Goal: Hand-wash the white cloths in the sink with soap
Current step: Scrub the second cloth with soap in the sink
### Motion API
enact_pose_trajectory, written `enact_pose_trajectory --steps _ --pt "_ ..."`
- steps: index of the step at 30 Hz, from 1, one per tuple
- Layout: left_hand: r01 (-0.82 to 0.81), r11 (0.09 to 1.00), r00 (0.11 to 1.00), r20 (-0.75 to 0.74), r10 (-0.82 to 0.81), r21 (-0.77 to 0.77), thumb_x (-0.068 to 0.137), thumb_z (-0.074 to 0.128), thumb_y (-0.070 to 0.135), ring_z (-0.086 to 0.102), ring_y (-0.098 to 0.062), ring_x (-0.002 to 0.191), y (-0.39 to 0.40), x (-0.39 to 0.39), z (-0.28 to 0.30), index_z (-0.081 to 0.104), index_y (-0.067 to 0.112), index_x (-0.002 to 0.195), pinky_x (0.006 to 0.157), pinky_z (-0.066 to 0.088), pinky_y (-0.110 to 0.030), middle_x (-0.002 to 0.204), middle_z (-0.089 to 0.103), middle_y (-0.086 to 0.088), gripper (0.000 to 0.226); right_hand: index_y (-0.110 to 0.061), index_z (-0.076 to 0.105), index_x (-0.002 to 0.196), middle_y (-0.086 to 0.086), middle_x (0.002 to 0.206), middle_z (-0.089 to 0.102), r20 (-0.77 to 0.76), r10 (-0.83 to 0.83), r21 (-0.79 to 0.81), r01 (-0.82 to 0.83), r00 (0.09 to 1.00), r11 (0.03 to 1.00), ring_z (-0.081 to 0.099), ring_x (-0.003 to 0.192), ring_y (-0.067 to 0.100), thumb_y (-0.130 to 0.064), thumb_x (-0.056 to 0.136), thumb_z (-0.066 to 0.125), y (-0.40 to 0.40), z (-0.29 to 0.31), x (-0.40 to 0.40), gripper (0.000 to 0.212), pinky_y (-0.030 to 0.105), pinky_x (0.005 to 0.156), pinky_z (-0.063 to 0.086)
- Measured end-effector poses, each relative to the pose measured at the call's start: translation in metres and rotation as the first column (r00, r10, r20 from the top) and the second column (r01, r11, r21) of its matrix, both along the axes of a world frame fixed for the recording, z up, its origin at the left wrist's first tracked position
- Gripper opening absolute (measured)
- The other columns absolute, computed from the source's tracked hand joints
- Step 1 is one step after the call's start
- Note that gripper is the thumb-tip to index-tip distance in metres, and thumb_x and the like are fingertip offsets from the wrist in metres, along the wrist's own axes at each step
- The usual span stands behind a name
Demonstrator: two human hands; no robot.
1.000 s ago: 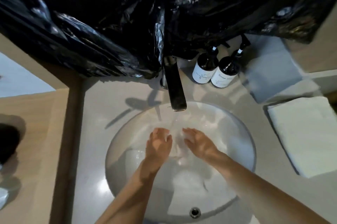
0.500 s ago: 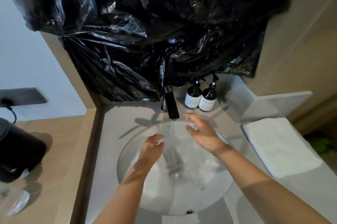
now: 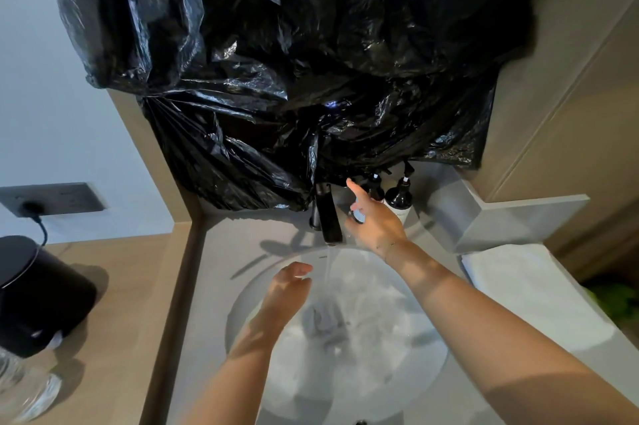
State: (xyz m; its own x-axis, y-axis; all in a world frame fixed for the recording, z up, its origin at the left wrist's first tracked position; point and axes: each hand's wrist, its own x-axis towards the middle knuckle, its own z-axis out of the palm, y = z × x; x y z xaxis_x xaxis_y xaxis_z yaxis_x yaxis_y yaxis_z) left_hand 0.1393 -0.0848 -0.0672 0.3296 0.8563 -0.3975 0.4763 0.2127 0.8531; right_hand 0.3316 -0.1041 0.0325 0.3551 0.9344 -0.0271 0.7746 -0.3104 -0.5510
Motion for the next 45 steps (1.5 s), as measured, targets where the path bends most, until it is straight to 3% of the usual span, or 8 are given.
enact_pose_trajectory --steps 14,20,24,28,32,35,41,45 --pt "0.129 0.989 0.969 -0.222 -0.112 0.066 0.093 0.051 0.011 0.047 -0.018 0.128 -0.002 0.012 -0.065 0.057 0.020 0.129 0.104 0.037 -0.025 0.137 0.051 0.001 0.038 -0.030 0.073 0.088 -0.009 0.104 0.069 -0.336 -0.211 0.085 0.253 0.918 0.964 0.062 0.098 0.003 0.012 0.095 0.045 -0.064 -0.176 -0.020 0.050 0.007 0.080 0.045" --pt "0.415 0.906 0.767 -0.565 -0.304 0.076 0.103 0.032 0.040 0.013 -0.016 0.149 -0.026 0.028 -0.124 0.017 0.028 0.154 0.119 0.018 -0.037 0.162 0.013 0.003 0.055 -0.015 0.041 0.146 0.002 0.156 0.031 -0.184 0.020 -0.198 -0.057 0.983 0.979 0.028 0.144 0.019 -0.023 0.104 0.035 -0.074 -0.237 -0.041 0.043 0.016 0.116 0.012" --pt "0.448 0.887 0.750 -0.588 -0.303 0.113 0.101 0.030 0.045 0.045 -0.031 0.135 -0.025 0.027 -0.161 0.046 0.016 0.144 0.106 0.040 -0.048 0.152 0.040 -0.006 0.055 -0.007 0.018 0.153 0.005 0.161 0.012 -0.120 0.081 -0.273 -0.112 0.989 0.955 0.010 0.148 0.027 -0.039 0.105 0.023 -0.073 -0.286 -0.037 0.058 0.036 0.121 0.007" --pt "0.215 0.950 0.855 -0.426 -0.295 -0.227 0.101 0.039 0.039 0.033 -0.029 0.142 -0.023 0.035 -0.180 0.019 0.029 0.154 0.115 0.025 -0.034 0.158 0.028 -0.011 0.058 -0.022 0.042 0.136 0.008 0.149 0.042 -0.214 0.089 -0.350 -0.161 0.973 0.923 0.044 0.123 0.005 -0.020 0.102 0.035 -0.058 -0.286 -0.037 0.035 0.021 0.103 0.039" --pt "0.355 0.922 0.769 -0.512 -0.383 -0.157 0.099 0.047 0.023 0.045 -0.031 0.130 -0.016 0.045 -0.174 0.033 0.017 0.149 0.106 0.037 -0.038 0.147 0.042 -0.016 0.053 -0.035 -0.017 0.149 -0.009 0.156 -0.027 -0.270 0.082 -0.451 -0.202 0.959 0.869 -0.018 0.147 0.015 -0.046 0.102 0.034 -0.051 -0.275 -0.031 0.071 0.039 0.122 -0.003" --pt "0.497 0.860 0.688 -0.656 -0.309 0.116 0.094 0.040 0.035 0.045 -0.031 0.124 -0.003 0.036 -0.166 0.034 0.015 0.146 0.098 0.040 -0.042 0.144 0.043 -0.009 0.055 -0.031 -0.004 0.155 0.000 0.163 -0.009 -0.179 0.212 -0.539 -0.276 0.961 0.795 -0.005 0.150 0.027 -0.051 0.094 0.050 -0.060 -0.251 -0.009 0.083 0.041 0.120 0.007" --pt "0.465 0.885 0.721 -0.588 -0.366 0.019 0.083 0.063 0.041 0.043 -0.028 0.126 -0.005 0.013 -0.158 0.029 0.029 0.148 0.104 0.028 -0.036 0.137 0.046 -0.007 0.074 -0.024 0.058 0.122 0.006 0.132 0.045 0.155 0.528 -0.483 -0.402 0.835 0.778 0.054 0.115 0.029 -0.068 0.064 0.071 -0.074 -0.233 -0.009 0.074 0.038 0.093 0.047" --pt "0.219 0.974 0.877 -0.427 -0.221 -0.054 0.071 0.080 0.045 0.058 -0.031 0.103 -0.028 0.003 -0.145 0.035 0.033 0.138 0.083 0.047 -0.029 0.114 0.054 -0.009 0.082 -0.017 0.057 0.119 0.002 0.125 0.045 0.058 0.508 -0.488 -0.420 0.859 0.765 0.041 0.121 0.030 -0.020 0.091 0.054 -0.068 -0.225 -0.010 0.028 0.027 0.092 0.031"
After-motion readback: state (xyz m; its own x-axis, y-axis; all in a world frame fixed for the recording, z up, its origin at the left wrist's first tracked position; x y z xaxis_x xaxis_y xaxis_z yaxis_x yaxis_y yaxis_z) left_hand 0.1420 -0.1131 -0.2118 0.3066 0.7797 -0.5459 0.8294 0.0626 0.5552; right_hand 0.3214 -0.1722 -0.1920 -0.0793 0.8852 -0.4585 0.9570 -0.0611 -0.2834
